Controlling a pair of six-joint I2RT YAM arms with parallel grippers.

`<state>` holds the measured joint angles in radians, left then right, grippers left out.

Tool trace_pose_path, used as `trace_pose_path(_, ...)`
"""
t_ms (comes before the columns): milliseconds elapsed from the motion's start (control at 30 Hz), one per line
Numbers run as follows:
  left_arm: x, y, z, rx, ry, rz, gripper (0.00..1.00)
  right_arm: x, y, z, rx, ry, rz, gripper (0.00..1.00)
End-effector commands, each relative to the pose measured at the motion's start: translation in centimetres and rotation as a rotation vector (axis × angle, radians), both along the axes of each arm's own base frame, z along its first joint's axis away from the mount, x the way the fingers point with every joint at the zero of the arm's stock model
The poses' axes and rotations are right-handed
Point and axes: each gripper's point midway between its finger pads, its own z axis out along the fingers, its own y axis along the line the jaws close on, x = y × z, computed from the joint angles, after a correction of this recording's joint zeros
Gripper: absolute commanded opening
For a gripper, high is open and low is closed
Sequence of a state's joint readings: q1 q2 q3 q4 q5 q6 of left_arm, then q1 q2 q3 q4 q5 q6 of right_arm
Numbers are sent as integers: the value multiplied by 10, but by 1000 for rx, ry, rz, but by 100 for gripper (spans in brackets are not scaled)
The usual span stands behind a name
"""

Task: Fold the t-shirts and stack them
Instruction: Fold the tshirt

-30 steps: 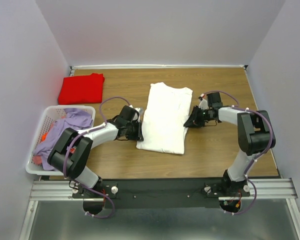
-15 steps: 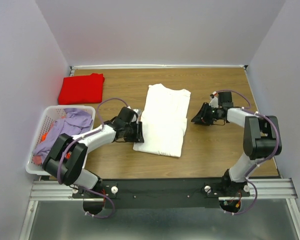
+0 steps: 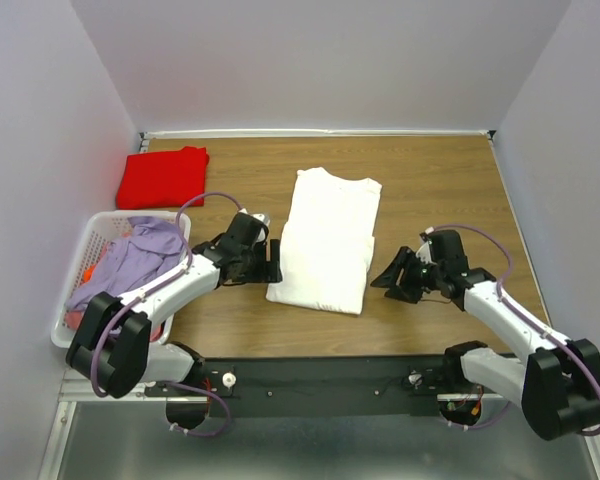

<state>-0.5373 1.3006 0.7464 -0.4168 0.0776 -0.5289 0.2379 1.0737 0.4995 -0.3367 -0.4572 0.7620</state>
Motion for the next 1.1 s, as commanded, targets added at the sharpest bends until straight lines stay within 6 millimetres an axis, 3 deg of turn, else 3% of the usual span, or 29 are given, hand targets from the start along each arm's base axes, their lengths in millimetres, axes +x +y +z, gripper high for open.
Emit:
trace_pose_path(0, -17, 16, -23, 70, 66, 22, 81, -32, 7, -23, 43, 162, -41, 63)
trace_pose_path(367, -22, 14, -40, 72, 104, 7, 75, -39, 43, -51, 109, 242, 11, 64)
trace_pose_path(733, -27, 14, -43, 62, 117, -6, 71, -45, 51, -68, 66, 287, 40, 58)
trace_pose_path(967, -30, 10, -43, 46, 130, -22, 71, -50, 48, -74, 52, 299, 39, 44)
trace_pose_path(1000, -31, 10, -43, 44, 134, -25, 71, -51, 47, -74, 51, 301, 42, 36)
trace_pose_path(1033, -31, 9, -43, 39, 135, -29, 71, -53, 47, -75, 49, 303, 43, 20)
trace_pose_path(1067, -33, 9, -43, 37, 140, -31, 71, -53, 46, -75, 48, 302, 42, 20)
